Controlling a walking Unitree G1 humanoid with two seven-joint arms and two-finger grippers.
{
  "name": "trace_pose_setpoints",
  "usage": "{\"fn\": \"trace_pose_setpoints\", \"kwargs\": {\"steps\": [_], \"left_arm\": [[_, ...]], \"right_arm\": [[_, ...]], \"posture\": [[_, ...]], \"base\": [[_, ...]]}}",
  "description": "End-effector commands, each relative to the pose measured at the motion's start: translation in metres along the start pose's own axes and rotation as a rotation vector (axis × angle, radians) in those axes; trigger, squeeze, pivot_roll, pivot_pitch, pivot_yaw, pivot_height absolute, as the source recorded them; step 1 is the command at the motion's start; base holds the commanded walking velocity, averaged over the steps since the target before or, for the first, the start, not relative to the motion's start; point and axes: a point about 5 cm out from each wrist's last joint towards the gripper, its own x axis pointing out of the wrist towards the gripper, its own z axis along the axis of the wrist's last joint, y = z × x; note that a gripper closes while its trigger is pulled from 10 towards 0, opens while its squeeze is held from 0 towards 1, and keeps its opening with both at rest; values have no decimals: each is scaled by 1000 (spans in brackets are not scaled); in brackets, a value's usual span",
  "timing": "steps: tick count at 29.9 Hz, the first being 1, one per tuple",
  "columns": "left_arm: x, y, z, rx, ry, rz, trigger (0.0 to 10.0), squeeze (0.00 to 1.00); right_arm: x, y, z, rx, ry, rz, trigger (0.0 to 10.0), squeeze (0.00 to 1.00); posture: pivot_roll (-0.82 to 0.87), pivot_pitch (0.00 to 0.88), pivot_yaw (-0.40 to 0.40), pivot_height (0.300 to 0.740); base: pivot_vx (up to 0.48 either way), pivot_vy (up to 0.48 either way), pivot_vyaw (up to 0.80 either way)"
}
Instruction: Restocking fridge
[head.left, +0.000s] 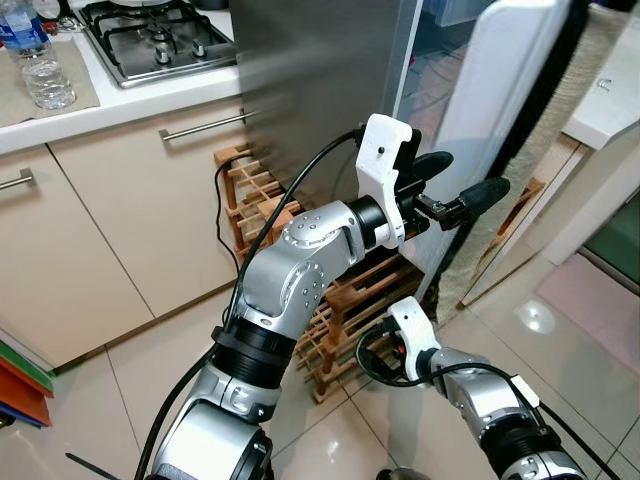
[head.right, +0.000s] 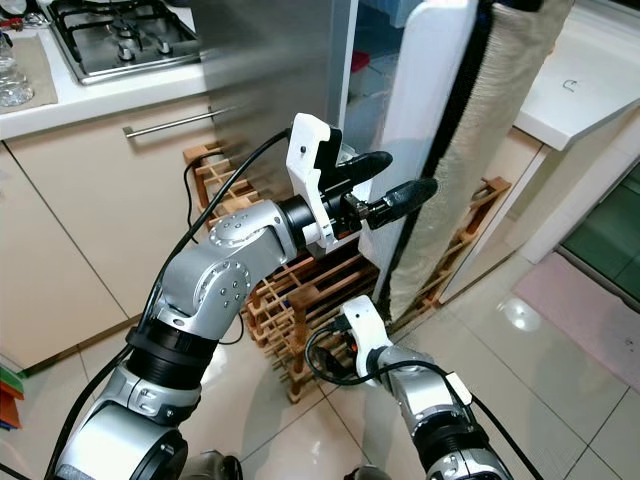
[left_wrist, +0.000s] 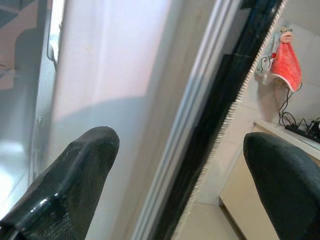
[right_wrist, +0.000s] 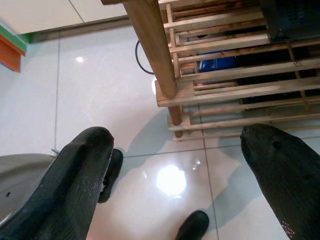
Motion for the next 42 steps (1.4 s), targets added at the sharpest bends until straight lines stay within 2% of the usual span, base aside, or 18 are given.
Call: {"fn": "trace_pose_setpoints", "kwargs": {"steps": [1, 5, 7, 8, 14, 19, 23, 24, 27, 28, 31, 34, 35, 36, 37, 38, 40, 42], "left_arm": [[10, -10, 8, 11, -15, -41, 10000, 0], [10, -10, 7, 16, -11, -41, 10000, 0], [10, -10, 7, 16, -11, -41, 10000, 0], [7, -8, 4, 35, 3, -24, 10000, 0], [2, -4, 2, 50, 16, -1, 10000, 0], [-5, -2, -1, 44, 20, 19, 10000, 0], [-10, 1, -3, 72, 33, 42, 10000, 0], [-18, 10, -5, 130, 55, 97, 10000, 0], [-26, 18, -8, 182, 78, 145, 10000, 0], [-45, 37, -11, 318, 120, 270, 10000, 0], [-68, 58, -10, 427, 132, 443, 10000, 0], [-92, 82, -12, 416, 127, 678, 10000, 0], [-92, 82, -12, 416, 127, 678, 10000, 0], [-110, 96, -19, 414, 155, 819, 10000, 0], [-110, 96, -19, 414, 155, 819, 10000, 0], [-120, 102, -25, 397, 176, 893, 10000, 0], [-120, 102, -25, 397, 176, 893, 10000, 0], [-131, 107, -37, 387, 204, 957, 10000, 0]], "right_arm": [[2, 0, 1, -6, -7, -18, 10000, 0], [7, 2, 39, -95, -191, -85, 10000, 0], [7, 2, 39, -95, -191, -85, 10000, 0], [2, -7, 62, -107, -302, -184, 10000, 0], [-5, -15, 79, -115, -393, -256, 10000, 0], [-19, -36, 95, -148, -504, -435, 10000, 0], [-26, -45, 96, -147, -535, -505, 10000, 0], [-30, -50, 95, -150, -548, -543, 10000, 0], [-34, -54, 94, -150, -558, -571, 10000, 0], [-41, -62, 90, -151, -569, -623, 10000, 0], [-53, -73, 84, -152, -580, -687, 10000, 0], [-65, -84, 76, -141, -584, -748, 10000, 0], [-65, -84, 76, -141, -584, -748, 10000, 0], [-72, -91, 69, -139, -583, -793, 10000, 0], [-72, -91, 69, -139, -583, -793, 10000, 0], [-78, -96, 64, -142, -579, -822, 10000, 0], [-78, -96, 64, -142, -579, -822, 10000, 0], [-95, -109, 47, -151, -554, -892, 10000, 0]], "posture": [[37, 47, -20, 728], [41, 49, -22, 728], [41, 49, -22, 728], [41, 53, -20, 728], [43, 57, -17, 728], [44, 60, -19, 728], [43, 62, -17, 728], [35, 65, -14, 728], [33, 66, -12, 728], [35, 68, -10, 728], [35, 68, -8, 728], [32, 65, -9, 728], [32, 65, -9, 728], [27, 63, -9, 728], [27, 63, -9, 728], [24, 61, -10, 728], [24, 61, -10, 728], [16, 59, -15, 728]], "base": [[0, 0, 0], [0, 0, 0], [0, 0, 0], [0, 0, 0], [0, 0, 0], [0, 0, 0], [0, 0, 0], [0, 0, 0], [0, 0, 0], [0, 0, 0], [0, 0, 0], [0, 0, 0], [0, 0, 0], [0, 0, 0], [0, 0, 0], [0, 0, 0], [0, 0, 0], [0, 0, 0]]}}
